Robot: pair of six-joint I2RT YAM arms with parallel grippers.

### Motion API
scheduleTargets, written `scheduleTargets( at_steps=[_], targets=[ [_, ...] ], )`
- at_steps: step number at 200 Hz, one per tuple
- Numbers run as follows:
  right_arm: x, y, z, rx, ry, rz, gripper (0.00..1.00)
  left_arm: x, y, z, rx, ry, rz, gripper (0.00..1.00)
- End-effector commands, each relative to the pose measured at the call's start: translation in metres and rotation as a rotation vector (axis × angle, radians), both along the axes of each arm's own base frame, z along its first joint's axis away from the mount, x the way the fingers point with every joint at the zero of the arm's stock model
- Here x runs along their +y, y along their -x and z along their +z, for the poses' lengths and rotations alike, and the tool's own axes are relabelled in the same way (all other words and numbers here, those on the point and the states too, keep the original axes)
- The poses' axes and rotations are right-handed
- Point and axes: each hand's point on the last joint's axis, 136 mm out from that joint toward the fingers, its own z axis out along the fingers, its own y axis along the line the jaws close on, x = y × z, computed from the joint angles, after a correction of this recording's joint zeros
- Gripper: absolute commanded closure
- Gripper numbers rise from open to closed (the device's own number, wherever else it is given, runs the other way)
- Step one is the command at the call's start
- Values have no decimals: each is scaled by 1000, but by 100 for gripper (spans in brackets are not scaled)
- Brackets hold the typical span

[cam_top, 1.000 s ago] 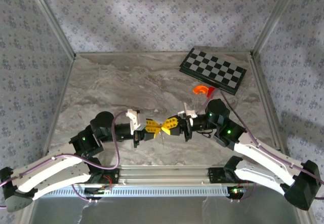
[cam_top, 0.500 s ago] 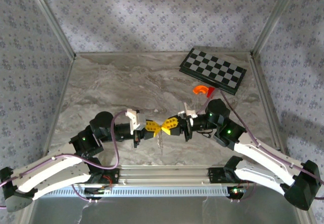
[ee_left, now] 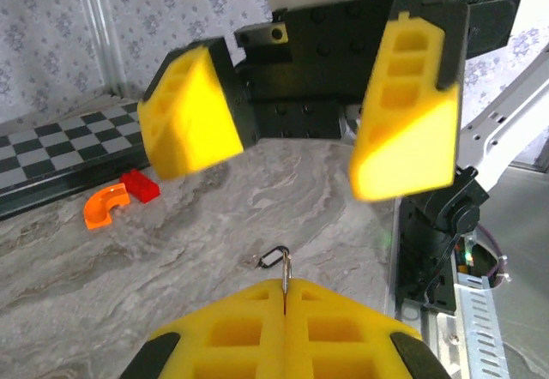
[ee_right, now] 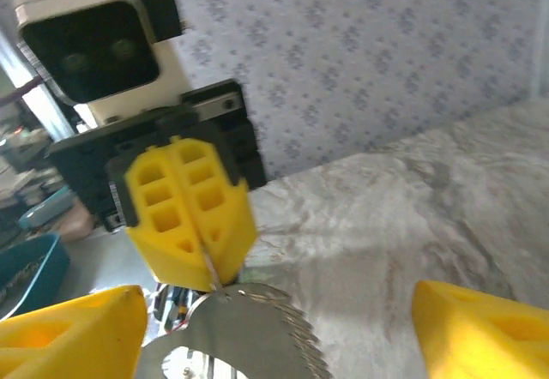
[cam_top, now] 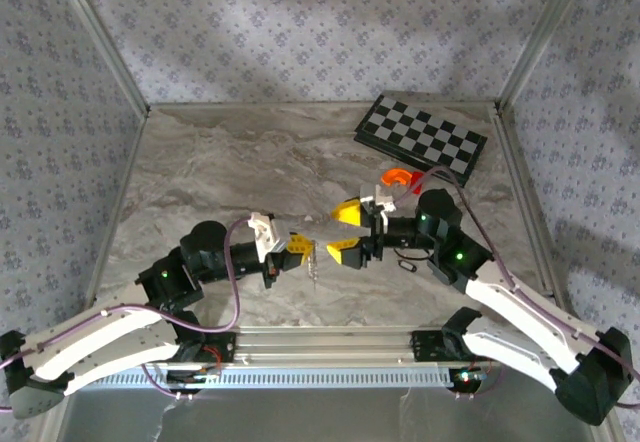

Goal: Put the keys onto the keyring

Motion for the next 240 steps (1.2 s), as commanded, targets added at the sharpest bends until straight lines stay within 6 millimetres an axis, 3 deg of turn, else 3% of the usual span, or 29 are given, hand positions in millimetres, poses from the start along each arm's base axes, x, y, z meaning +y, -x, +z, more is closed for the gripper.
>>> scheduleTargets(
  at_steps=[1, 41, 83, 120, 181, 206, 240],
  targets=[
    [-18, -21, -11, 157, 66, -161, 8, 8, -1, 11, -42, 19, 32, 100],
    [-51, -39, -81, 459, 326, -382, 5, 17, 2, 5, -45, 28, 40, 100],
    [-121, -46, -160, 817, 543, -743, 8, 15, 1, -5, -36, 3, 41, 100],
    [-141, -39, -206, 998, 586, -822, 16, 8, -2, -14, -26, -18, 31, 100],
    [-164, -40, -245, 1138, 572, -900, 29, -6, -2, -23, -3, -31, -8, 100],
    [-167, -52, -254, 1167, 487, -914, 34, -9, -2, -24, 3, -21, -21, 100],
    [-170, -58, -266, 1171, 507, -918, 39, -10, -2, -28, 8, -31, -23, 100]
  ],
)
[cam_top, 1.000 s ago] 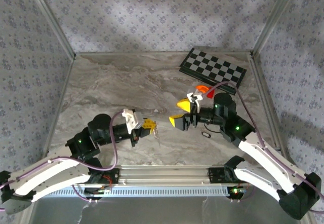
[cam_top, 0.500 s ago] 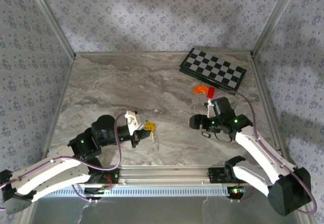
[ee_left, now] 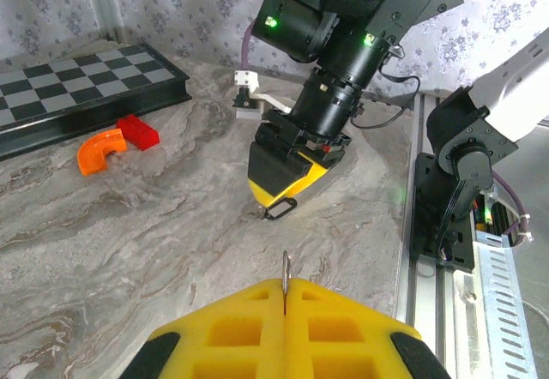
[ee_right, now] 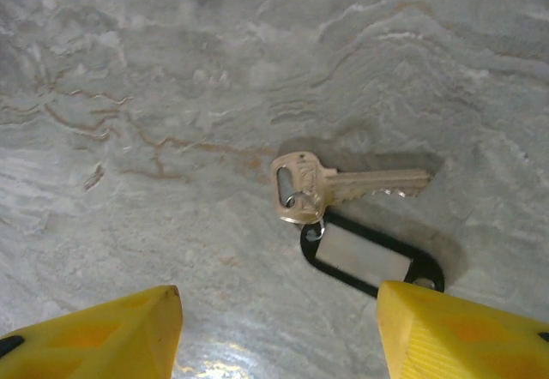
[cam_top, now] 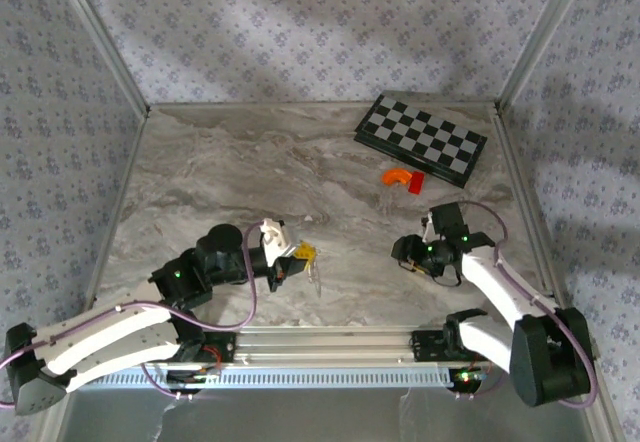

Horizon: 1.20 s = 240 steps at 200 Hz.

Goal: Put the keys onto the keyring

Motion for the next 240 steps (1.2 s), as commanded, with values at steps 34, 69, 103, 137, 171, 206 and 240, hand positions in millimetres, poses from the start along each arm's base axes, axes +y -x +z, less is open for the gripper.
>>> scheduleTargets(
  at_steps=[34, 69, 103, 137, 171, 206, 240],
  targets=[
    [2, -13, -6, -24, -11, 10, 48, -2, 4, 18, -35, 69, -28, 100],
    [2, -14, -10, -23, -12, 11, 54, -1, 4, 17, -31, 68, -28, 100],
    [0, -14, -13, -24, 3, 11, 57, 0, 4, 18, -33, 70, -30, 100],
    [1, -13, -20, -4, 6, 16, 59, 2, 3, 18, -30, 74, -25, 100],
    [2, -12, -25, 2, 10, 19, 61, 4, -1, 12, -11, 71, -13, 100],
    [2, -10, -28, 7, 12, 21, 74, 5, -4, 11, 0, 74, -12, 100],
    [2, -9, -28, 4, 14, 25, 80, 5, -5, 15, 2, 91, -18, 100]
  ],
)
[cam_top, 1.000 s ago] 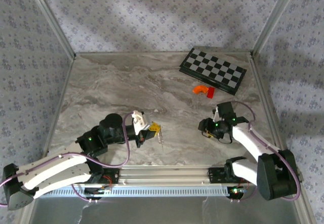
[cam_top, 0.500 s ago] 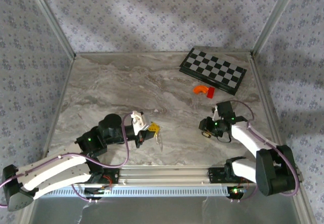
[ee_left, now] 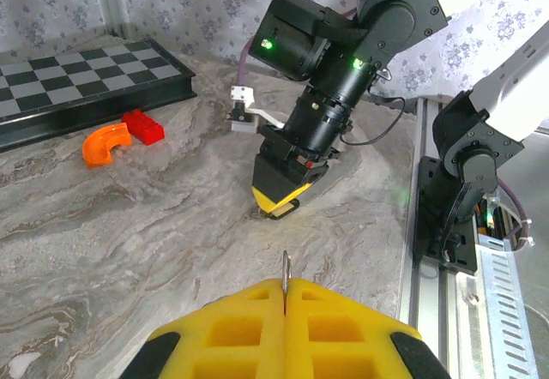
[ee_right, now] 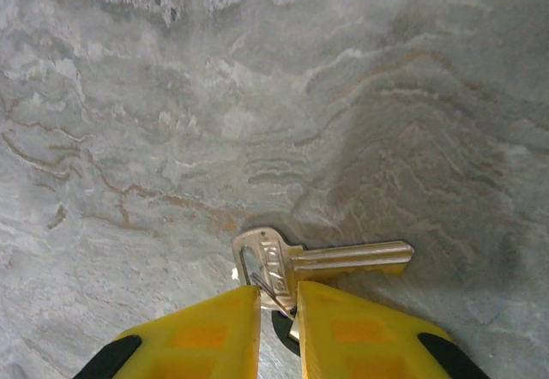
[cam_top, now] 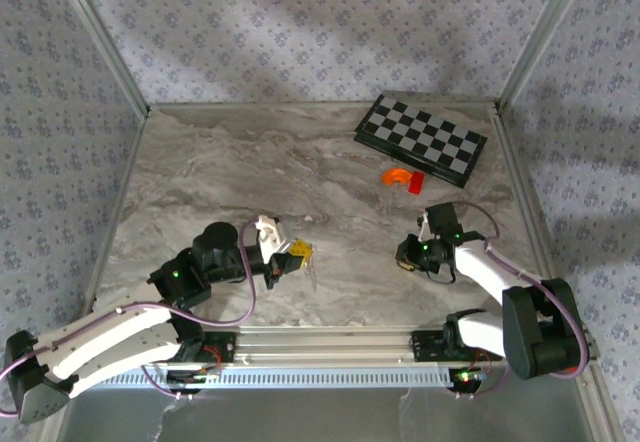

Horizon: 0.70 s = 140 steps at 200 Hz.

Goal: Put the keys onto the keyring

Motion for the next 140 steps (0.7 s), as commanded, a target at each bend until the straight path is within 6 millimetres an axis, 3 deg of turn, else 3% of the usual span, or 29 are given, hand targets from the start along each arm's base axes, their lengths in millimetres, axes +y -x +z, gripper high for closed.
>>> scheduleTargets(
  at_steps=[1, 51, 140],
  targets=[
    [0, 5, -4, 11, 11, 11, 80, -3, 3, 19, -22, 71, -30, 100],
    [2, 7, -3, 4, 48, 48, 80, -3, 2, 18, -14, 75, -32, 100],
    [6, 3, -1, -16, 108, 106, 93, 0, 2, 16, -9, 75, -21, 100]
  ],
)
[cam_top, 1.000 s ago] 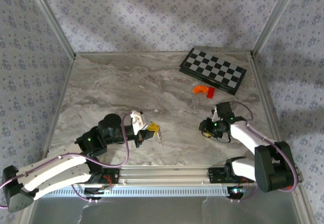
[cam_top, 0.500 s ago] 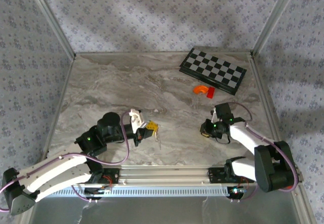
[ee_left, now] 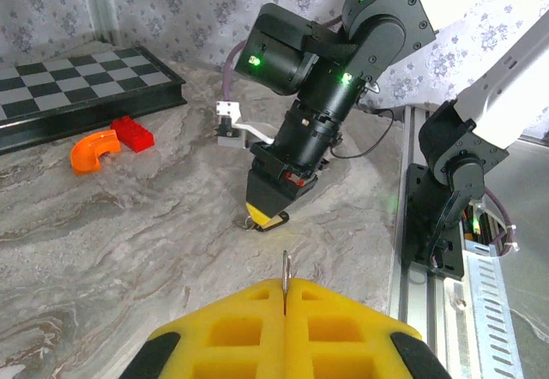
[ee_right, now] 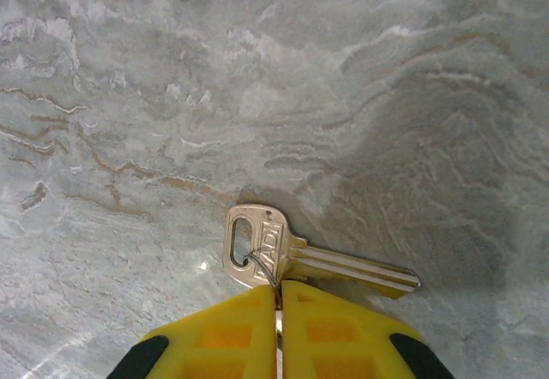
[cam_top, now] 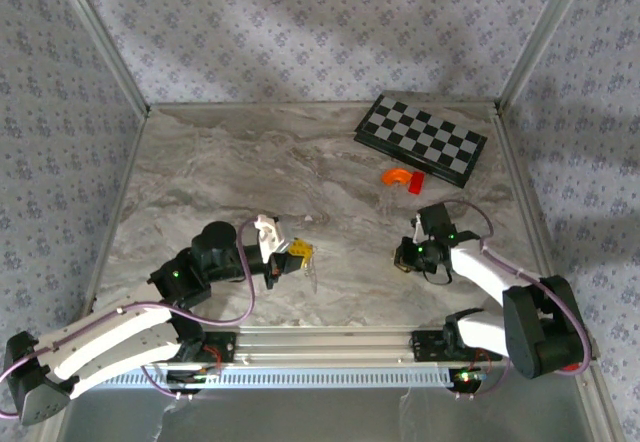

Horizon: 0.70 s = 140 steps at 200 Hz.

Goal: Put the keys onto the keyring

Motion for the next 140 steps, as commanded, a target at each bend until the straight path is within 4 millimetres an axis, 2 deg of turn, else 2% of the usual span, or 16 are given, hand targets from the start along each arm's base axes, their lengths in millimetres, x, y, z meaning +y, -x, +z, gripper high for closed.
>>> scheduleTargets(
  at_steps=[1, 44, 90, 120, 140],
  targets=[
    [-2, -1, 2, 2, 43, 26, 94, 1, 0, 14, -20, 52, -1, 100],
    [9, 2, 5, -22, 70, 90, 100, 2, 1, 14, -12, 64, 1, 100],
    [44, 5, 16, -111, 114, 243, 100, 5, 0, 17, -6, 74, 19, 100],
    [66, 12, 15, -116, 95, 319, 100, 11, -11, 14, 9, 57, 92, 100],
    [69, 17, 9, -92, 99, 340, 100, 17, -18, 13, 15, 56, 144, 100]
  ],
)
